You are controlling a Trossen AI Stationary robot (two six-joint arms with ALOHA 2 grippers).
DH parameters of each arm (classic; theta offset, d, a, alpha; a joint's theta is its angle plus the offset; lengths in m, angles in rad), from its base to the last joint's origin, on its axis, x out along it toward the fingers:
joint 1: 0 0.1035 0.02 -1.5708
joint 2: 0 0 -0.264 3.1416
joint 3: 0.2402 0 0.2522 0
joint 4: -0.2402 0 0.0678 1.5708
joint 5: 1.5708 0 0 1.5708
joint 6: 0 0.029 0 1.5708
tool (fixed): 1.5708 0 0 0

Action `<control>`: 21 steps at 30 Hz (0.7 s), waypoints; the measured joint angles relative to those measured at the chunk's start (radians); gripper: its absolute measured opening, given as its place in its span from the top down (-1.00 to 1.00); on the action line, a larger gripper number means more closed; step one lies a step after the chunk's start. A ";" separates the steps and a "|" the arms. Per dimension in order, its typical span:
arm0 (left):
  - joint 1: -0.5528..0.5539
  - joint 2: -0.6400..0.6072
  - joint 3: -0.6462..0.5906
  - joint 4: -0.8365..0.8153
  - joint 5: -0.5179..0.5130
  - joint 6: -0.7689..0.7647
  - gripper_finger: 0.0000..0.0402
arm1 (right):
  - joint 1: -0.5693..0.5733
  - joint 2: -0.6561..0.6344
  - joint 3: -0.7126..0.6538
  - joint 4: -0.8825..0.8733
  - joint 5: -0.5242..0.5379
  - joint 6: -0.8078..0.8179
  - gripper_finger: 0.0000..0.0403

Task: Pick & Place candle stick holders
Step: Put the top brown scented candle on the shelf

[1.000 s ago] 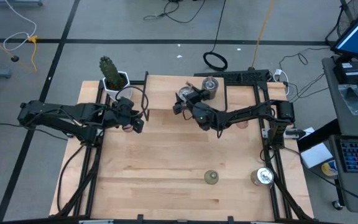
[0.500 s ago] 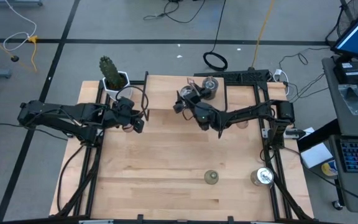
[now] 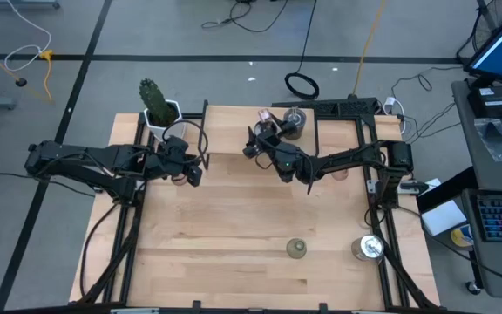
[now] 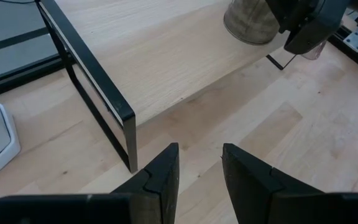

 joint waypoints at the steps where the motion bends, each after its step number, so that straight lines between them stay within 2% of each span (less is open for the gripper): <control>1: 0.000 0.000 0.000 0.000 0.000 0.000 0.39 | 0.000 0.000 0.000 0.001 0.000 -0.020 -0.88; 15: 0.000 0.000 0.000 0.000 0.000 0.000 0.39 | 0.000 0.000 0.000 0.000 0.000 -0.331 -0.88; 21: 0.000 0.000 0.000 0.000 0.000 0.000 0.39 | -0.014 0.000 0.000 -0.001 0.000 -0.454 -0.78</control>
